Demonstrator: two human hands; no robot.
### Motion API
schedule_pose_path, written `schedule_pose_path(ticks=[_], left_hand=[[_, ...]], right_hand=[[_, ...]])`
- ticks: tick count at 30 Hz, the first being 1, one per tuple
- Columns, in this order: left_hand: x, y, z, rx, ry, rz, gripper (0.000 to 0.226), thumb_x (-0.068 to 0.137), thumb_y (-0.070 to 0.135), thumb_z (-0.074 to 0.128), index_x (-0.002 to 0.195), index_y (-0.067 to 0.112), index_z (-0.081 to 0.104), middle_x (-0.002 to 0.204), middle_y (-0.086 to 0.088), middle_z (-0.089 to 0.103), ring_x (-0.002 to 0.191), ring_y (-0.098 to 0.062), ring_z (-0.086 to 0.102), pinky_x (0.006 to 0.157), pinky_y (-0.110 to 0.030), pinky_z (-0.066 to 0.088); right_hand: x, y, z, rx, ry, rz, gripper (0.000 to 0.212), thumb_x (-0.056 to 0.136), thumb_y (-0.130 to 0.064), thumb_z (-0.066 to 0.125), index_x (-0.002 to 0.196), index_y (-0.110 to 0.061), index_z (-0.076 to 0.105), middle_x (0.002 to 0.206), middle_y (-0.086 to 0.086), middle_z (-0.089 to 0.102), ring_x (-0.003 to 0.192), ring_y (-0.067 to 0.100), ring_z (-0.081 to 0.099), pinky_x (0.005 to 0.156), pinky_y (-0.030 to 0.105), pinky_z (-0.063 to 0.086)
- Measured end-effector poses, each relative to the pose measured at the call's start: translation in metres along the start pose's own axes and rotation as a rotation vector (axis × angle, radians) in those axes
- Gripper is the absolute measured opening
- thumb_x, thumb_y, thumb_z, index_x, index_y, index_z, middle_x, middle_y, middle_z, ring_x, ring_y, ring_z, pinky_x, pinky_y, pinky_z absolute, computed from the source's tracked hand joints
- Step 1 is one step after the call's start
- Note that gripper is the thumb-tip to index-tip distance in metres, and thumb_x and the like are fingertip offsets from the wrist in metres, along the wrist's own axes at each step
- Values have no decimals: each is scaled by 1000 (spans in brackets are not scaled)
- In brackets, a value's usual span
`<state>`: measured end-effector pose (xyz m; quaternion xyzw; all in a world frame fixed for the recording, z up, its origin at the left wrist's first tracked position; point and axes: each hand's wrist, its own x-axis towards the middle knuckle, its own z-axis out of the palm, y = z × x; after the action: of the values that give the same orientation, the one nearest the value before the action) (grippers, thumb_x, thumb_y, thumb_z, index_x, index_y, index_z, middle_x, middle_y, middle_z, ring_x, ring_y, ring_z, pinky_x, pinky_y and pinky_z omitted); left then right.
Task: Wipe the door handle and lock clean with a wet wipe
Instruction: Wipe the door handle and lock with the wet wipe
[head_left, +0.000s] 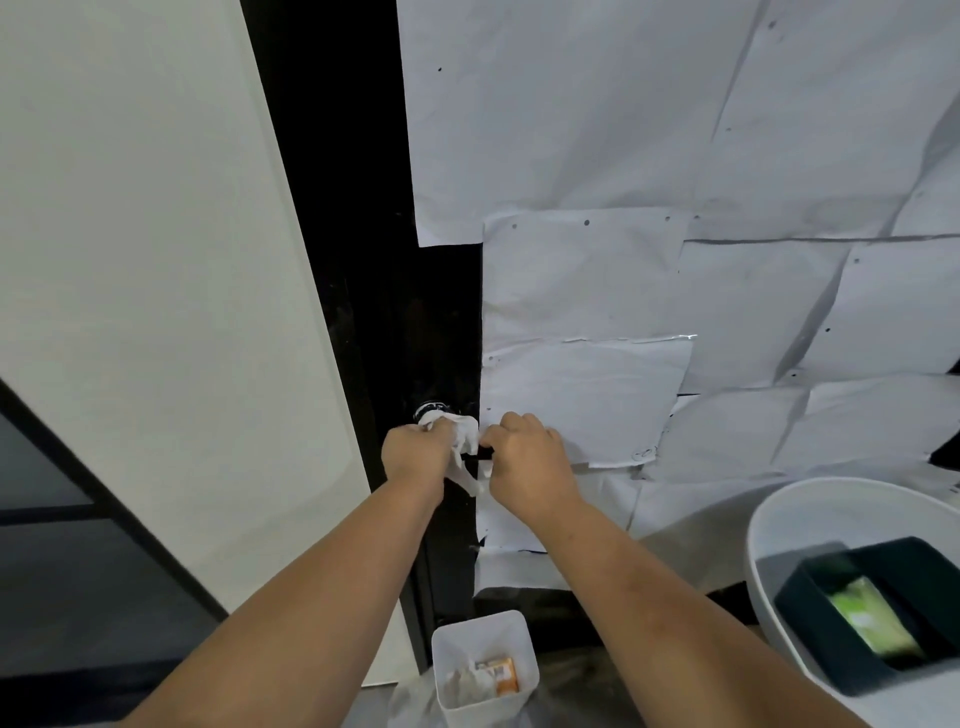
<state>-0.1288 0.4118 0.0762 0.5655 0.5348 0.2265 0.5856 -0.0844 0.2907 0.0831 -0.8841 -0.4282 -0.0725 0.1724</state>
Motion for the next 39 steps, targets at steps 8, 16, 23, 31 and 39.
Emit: schedule_pose_path(ticks=[8,16,23,31,39], left_hand=[[0,11,-6,-195,7,-216,54,90,36,63,135,10,44,91,-5,54,92,-19,54,76,-28,44],[-2,-2,-5,91,-5,85,24,85,26,66,71,8,58,66,-7,57,65,-23,58,59,-28,49],[-3,-1,-3,615,148,402,35,92,29,53,66,5,54,56,-4,46,50,-20,48,44,-25,29],[0,-12,-10,567,171,581,33,96,23,53,70,3,58,59,-3,51,59,-23,55,55,-28,38],[-2,-33,-21,-523,-126,-67,8,96,14,49,96,11,56,88,-5,60,83,-20,59,84,-37,51]], right_hand=[[-1,4,-9,4,-46,-61,39,78,-6,53,116,-15,61,105,5,57,103,26,50,79,36,37],[-1,5,-9,8,-46,-84,37,78,-4,50,112,-14,61,104,6,57,101,26,49,73,32,31],[1,6,-4,-22,-39,-77,35,74,-1,50,104,-14,62,101,4,57,97,25,49,73,34,35],[-1,8,-8,-18,-70,-98,42,73,1,51,111,-14,61,104,4,56,100,24,49,72,30,30],[-2,7,-8,-7,-71,-99,39,76,-1,50,112,-14,61,104,5,56,100,25,49,73,30,31]])
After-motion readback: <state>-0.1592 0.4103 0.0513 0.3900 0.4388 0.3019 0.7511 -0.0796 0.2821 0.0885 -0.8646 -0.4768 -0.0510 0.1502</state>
